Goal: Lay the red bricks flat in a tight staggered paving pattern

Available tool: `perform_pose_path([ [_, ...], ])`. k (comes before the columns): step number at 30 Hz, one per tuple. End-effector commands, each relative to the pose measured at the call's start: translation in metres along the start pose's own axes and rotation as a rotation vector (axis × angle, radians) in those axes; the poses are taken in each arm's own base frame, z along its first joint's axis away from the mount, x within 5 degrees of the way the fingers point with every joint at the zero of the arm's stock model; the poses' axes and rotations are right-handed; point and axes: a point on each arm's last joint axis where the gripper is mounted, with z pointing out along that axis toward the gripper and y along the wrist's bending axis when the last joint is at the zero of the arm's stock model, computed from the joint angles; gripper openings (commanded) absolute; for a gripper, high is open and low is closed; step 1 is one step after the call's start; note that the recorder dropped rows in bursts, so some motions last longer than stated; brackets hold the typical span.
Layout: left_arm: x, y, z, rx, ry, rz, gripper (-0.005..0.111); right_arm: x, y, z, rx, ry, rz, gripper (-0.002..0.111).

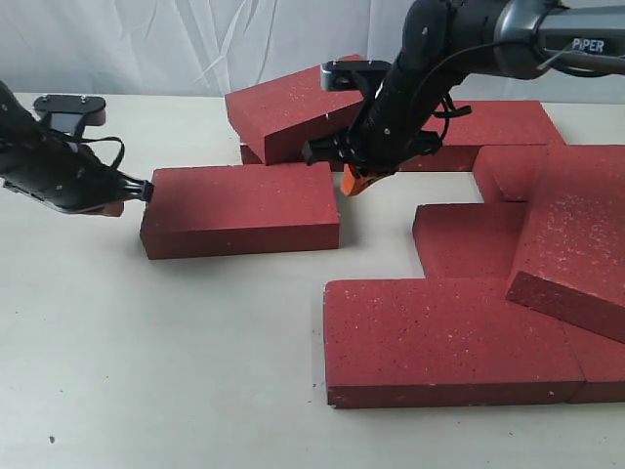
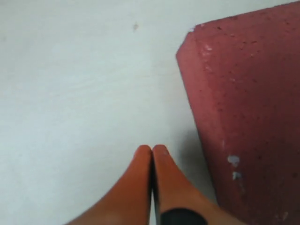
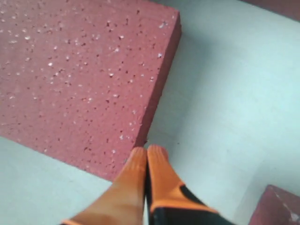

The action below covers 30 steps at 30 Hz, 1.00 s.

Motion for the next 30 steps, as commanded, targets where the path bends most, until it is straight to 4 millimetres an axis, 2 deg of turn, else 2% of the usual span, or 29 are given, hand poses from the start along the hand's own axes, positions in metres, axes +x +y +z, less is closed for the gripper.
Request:
perform_pose_path([
  [1,-0.002,0.011,-0.022,0.012,0.013,-0.105,0.0,0.001,0.005,-0.022,-0.02,-0.003,0.005,-0.001],
  [6,-0.002,0.008,-0.029,0.047,0.034,-0.144,0.0,0.005,0.027,-0.022,-0.096,0.027,-0.006,-0.001],
  [14,-0.002,0.009,-0.029,0.042,0.029,-0.14,0.0,0.016,0.082,-0.004,-0.121,-0.009,-0.118,-0.001],
  [17,0.0,0.01,-0.023,0.04,0.042,-0.135,0.0,0.019,0.096,0.004,-0.128,-0.018,-0.147,-0.001],
  [22,0.002,0.012,-0.008,0.035,0.045,-0.172,0.0,0.024,0.107,0.023,-0.129,0.001,-0.168,-0.001],
  [30,0.002,0.012,0.01,0.074,0.019,-0.146,0.0,0.026,0.107,0.052,-0.146,0.005,-0.119,-0.001],
])
